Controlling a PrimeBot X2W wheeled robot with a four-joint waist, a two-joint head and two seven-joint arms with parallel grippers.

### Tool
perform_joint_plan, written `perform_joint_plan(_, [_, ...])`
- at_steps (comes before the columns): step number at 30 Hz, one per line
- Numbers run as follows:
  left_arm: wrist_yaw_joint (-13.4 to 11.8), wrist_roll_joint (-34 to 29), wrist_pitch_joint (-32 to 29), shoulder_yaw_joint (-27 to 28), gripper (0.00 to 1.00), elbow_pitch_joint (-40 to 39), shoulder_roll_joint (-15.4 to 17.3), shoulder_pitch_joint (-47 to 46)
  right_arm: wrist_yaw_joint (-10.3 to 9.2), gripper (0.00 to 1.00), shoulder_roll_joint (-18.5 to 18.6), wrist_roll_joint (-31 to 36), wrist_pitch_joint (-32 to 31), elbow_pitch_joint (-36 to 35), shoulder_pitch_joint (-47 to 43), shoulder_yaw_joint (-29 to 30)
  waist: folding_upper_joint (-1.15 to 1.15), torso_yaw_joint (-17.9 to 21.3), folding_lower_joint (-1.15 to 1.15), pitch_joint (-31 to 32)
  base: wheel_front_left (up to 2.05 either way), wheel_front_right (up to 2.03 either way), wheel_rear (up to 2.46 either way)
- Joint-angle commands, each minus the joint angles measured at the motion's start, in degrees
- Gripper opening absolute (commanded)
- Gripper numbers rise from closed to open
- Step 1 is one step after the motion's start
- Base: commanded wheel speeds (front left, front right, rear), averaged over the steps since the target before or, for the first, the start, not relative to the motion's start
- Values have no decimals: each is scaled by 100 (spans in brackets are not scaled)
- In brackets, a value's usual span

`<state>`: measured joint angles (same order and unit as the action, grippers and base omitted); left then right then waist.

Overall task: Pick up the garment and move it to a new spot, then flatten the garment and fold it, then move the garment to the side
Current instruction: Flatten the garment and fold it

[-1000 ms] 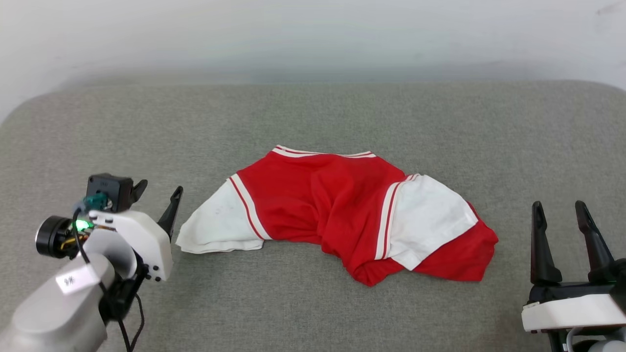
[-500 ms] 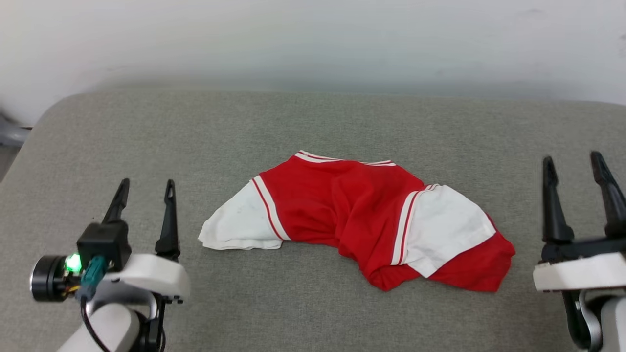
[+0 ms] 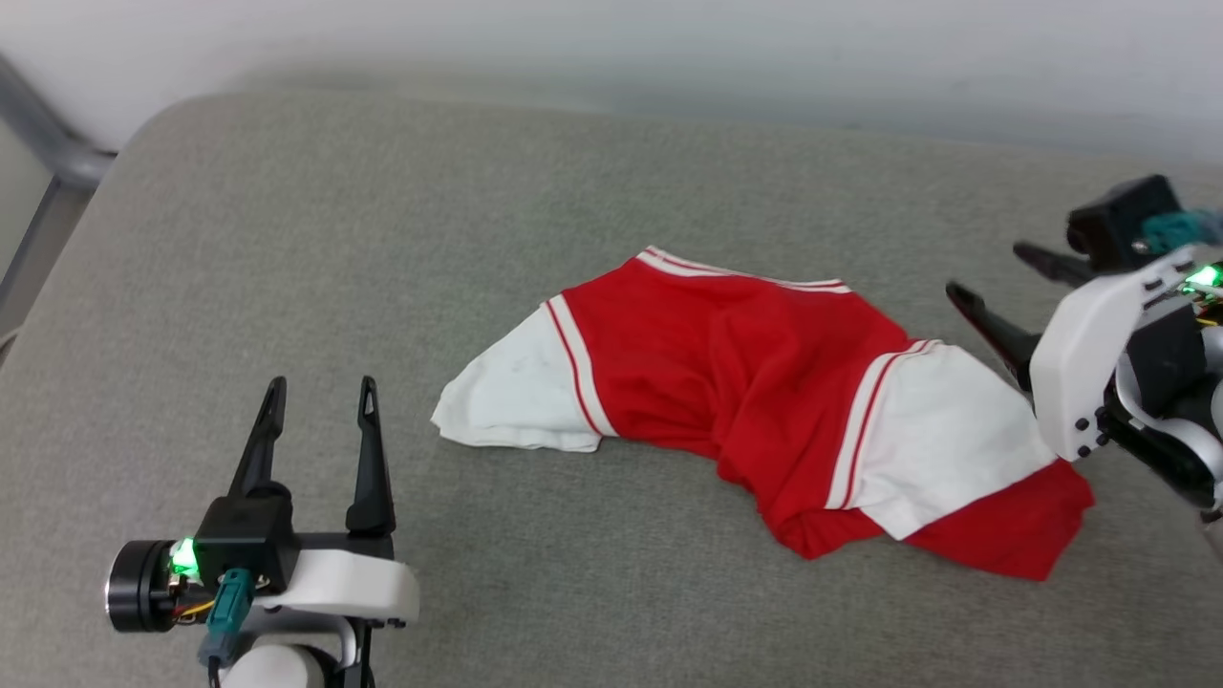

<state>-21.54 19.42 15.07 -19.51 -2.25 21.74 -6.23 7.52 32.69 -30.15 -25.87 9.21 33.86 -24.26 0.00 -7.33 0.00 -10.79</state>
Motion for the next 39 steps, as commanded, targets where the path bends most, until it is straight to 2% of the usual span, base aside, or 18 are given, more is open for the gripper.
perform_joint_plan(1, [49,-69,14,65,100,9,-66,-95,-6,100,93,-150,-257,23,137,-142,0,-184,0,-202,0,0,0])
perform_joint_plan(5, [293,-337,14,237,100,78,-399,-192,-6,100,495,-837,-1668,173,741,-768,0,-385,0,-465,0,0,0])
perform_joint_plan(9, [501,-569,14,399,100,69,-726,-285,-6,100,673,-1051,-2431,424,1176,-1221,0,-574,0,-733,0,0,0])
perform_joint_plan(16, [859,-893,14,690,100,129,-1202,-460,-5,100,742,-1016,-2664,1011,1608,-1750,0,-821,0,-1132,0,0,0])
perform_joint_plan(24, [1162,-1187,14,1009,100,163,-1541,-501,-5,100,822,-1357,-2702,1319,1422,-2470,0,-884,0,-1332,0,0,0])
perform_joint_plan(25, [1192,-1207,14,1044,100,171,-1564,-489,-4,67,817,-1409,-2626,1293,1424,-2512,0,-865,0,-1325,0,0,0])
perform_joint_plan(26, [1215,-1232,14,1081,100,178,-1589,-475,-4,21,813,-1472,-2526,1268,1446,-2533,0,-842,0,-1310,0,0,0])
perform_joint_plan(27, [1248,-1262,14,1120,100,192,-1606,-460,-4,0,813,-1511,-2411,1249,1479,-2537,0,-816,0,-1284,0,0,0])
perform_joint_plan(33, [1383,-1398,15,1291,100,255,-1664,-335,-4,0,977,-1698,-1549,992,1546,-2494,0,-639,0,-971,0,0,0])
perform_joint_plan(39, [1483,-1486,15,1447,100,292,-1687,-143,-5,0,1333,-1914,-801,545,1334,-2336,0,-440,0,-622,0,0,0])
